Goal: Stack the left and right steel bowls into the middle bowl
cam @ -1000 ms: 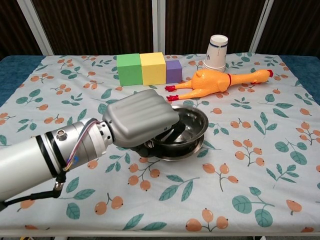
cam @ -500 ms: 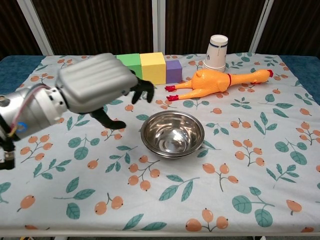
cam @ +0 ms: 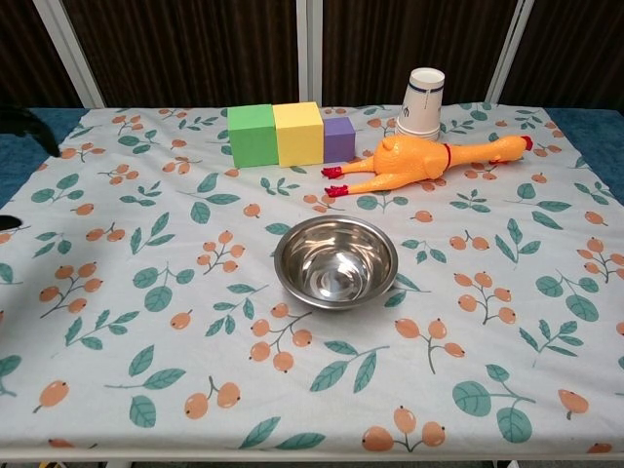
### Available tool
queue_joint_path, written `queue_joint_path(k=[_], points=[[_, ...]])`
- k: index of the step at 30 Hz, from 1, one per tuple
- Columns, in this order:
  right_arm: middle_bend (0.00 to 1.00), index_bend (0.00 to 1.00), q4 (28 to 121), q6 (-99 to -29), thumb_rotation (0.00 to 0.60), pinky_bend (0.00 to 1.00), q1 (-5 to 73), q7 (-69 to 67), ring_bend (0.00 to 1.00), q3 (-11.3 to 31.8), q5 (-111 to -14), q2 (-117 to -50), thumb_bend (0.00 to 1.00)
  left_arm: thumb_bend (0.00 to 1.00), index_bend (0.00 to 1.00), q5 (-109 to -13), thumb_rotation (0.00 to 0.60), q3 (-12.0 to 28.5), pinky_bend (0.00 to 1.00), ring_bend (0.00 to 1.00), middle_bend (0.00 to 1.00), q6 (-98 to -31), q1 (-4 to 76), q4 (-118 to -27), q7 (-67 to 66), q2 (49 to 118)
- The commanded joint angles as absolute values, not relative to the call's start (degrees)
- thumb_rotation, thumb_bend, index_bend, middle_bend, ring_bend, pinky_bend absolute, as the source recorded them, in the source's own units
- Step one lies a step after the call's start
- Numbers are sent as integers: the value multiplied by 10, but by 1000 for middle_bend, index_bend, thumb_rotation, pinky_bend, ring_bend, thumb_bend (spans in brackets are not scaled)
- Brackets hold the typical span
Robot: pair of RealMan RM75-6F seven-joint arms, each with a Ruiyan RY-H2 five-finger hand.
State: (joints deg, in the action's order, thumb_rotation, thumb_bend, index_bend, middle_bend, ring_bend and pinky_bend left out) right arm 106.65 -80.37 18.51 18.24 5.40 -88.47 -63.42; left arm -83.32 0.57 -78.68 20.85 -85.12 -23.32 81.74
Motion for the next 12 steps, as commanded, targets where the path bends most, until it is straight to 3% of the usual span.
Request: queue_joint_path(k=[1,12], points=[[209,240,983,-852,600,0,141,155,1,26,-900,-680,0,127,254,-825,600,-19,310,194,235,-864,127,-819,-132,816],[179,216,917,-886,600,0,96,89,0,20,-882,-698,0,121,243,-835,600,-18,289,170,226,-896,84,-837,-83,781]])
